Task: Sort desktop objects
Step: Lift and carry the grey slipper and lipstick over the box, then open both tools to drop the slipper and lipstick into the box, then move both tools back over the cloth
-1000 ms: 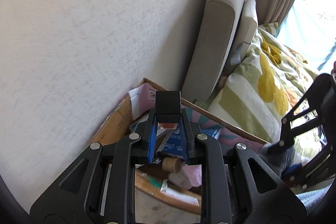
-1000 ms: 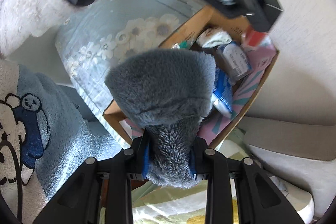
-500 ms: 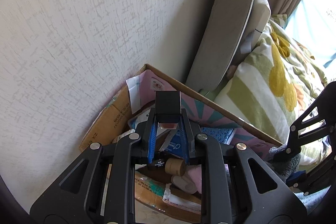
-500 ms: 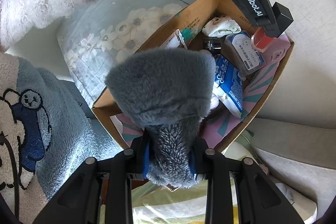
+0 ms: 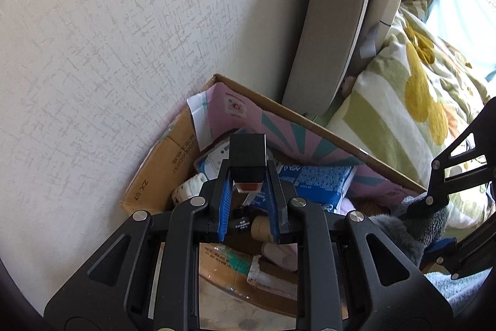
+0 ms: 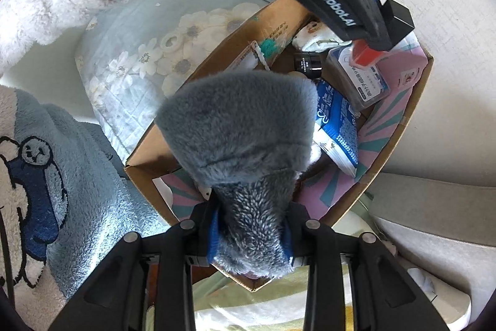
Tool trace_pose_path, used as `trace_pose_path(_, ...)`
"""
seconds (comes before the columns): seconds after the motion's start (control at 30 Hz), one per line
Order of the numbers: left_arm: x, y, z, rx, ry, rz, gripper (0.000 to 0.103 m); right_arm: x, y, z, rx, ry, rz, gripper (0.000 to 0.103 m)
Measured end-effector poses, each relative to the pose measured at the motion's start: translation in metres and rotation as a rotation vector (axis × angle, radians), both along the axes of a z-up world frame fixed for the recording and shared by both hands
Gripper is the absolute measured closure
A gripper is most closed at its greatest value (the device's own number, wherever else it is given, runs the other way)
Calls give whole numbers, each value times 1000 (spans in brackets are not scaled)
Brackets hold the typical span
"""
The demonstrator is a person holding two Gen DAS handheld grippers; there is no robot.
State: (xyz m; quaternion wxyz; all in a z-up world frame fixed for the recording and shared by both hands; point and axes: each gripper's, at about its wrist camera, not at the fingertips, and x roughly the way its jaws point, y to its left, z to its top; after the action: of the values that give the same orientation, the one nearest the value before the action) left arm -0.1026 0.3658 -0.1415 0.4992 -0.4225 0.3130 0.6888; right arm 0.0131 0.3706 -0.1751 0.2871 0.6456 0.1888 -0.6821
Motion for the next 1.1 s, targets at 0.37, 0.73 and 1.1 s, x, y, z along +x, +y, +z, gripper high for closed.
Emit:
trace_pose_path(0.37,-1,1,2,-93,-6,41,83,2,-4,-3,20,19,4,37)
trace_pose_path(0.73,-6,-33,6,-89,32,113,0,14,-13,8,42,119,-20,6)
trace_pose_path(1.1,-15,-105,43,-55,30,198,0,15,-39,38,84,179,-65,6)
